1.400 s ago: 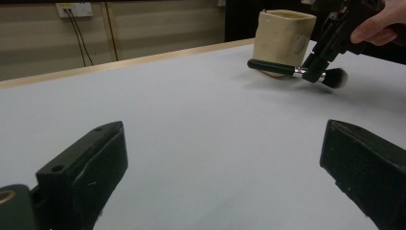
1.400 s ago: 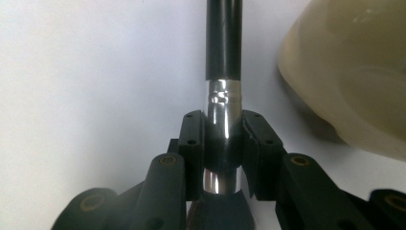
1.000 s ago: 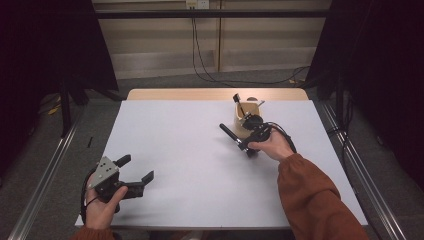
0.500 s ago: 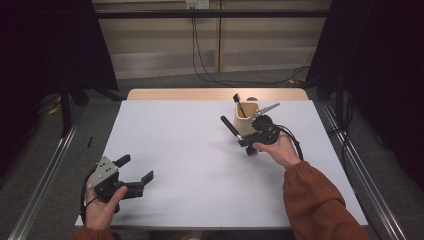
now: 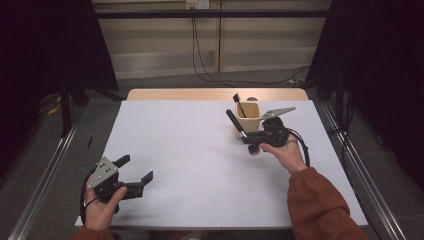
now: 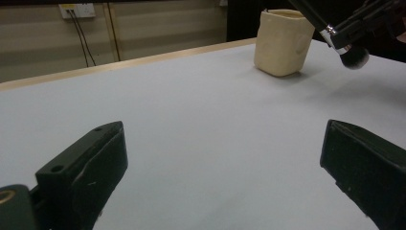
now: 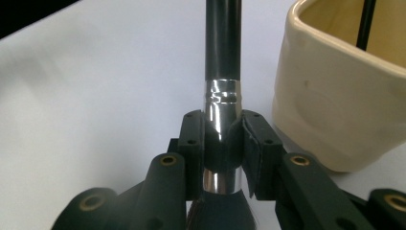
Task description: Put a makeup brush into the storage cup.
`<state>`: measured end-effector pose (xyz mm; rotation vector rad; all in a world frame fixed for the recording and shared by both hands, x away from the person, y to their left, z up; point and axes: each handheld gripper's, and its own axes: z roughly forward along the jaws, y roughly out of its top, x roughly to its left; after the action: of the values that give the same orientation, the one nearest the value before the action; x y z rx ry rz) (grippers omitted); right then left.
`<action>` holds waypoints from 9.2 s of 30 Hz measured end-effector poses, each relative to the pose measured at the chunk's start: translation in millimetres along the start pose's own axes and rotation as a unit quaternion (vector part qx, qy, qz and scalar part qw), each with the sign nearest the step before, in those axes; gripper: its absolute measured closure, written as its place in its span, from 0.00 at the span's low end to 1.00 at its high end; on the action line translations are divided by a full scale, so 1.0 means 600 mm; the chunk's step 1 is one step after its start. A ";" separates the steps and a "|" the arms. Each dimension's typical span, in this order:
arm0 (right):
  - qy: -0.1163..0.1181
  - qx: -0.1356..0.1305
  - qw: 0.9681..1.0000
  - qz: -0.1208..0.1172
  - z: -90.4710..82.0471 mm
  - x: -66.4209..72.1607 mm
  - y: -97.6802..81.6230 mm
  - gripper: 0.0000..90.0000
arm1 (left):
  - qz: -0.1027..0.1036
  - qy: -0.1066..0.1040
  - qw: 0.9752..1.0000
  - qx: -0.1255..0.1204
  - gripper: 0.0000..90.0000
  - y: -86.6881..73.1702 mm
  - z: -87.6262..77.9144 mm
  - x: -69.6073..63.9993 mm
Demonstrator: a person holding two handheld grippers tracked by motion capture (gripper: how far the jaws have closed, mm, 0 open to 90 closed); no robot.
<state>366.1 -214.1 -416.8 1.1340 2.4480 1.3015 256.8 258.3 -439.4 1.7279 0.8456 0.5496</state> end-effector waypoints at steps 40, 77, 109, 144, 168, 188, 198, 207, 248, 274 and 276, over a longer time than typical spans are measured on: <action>0.119 0.020 0.989 -0.091 -0.018 0.074 -0.018 0.80 | 0.029 -0.061 0.998 0.021 0.03 0.025 0.032 -0.024; 0.162 0.122 0.962 -0.184 0.043 0.149 0.030 0.80 | 0.080 -0.152 0.982 0.076 0.03 0.068 0.114 -0.082; 0.152 0.242 0.930 -0.229 0.057 0.156 0.033 0.80 | 0.129 -0.219 0.953 0.164 0.04 0.093 0.150 -0.115; 0.158 0.305 0.894 -0.287 0.060 0.173 0.046 0.80 | 0.166 -0.269 0.902 0.294 0.06 0.106 0.203 -0.124; 0.167 0.311 0.889 -0.293 0.076 0.179 0.047 0.80 | 0.197 -0.301 0.870 0.337 0.21 0.116 0.228 -0.147; 0.169 0.308 0.886 -0.302 0.084 0.182 0.040 0.80 | 0.212 -0.306 0.863 0.343 0.71 0.106 0.242 -0.155; 0.166 0.307 0.887 -0.303 0.085 0.178 0.036 0.80 | 0.219 -0.311 0.855 0.353 0.79 0.100 0.247 -0.159; 0.159 0.305 0.889 -0.303 0.086 0.176 0.034 0.79 | 0.229 -0.324 0.847 0.354 0.83 0.095 0.248 -0.160; 0.090 0.184 0.960 -0.192 0.018 0.119 0.002 0.04 | 0.139 -0.304 0.883 0.329 0.83 0.082 0.213 -0.105; 0.091 0.112 0.982 -0.124 -0.020 0.089 -0.058 0.03 | 0.055 -0.249 0.935 0.245 0.83 0.054 0.153 -0.044; 0.093 0.109 0.983 -0.118 -0.021 0.089 -0.063 0.03 | 0.055 -0.250 0.936 0.240 0.83 0.051 0.150 -0.043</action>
<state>301.7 -199.0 -426.7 0.7584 2.8144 1.1385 313.2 177.4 -437.2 2.2383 0.5404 -0.0528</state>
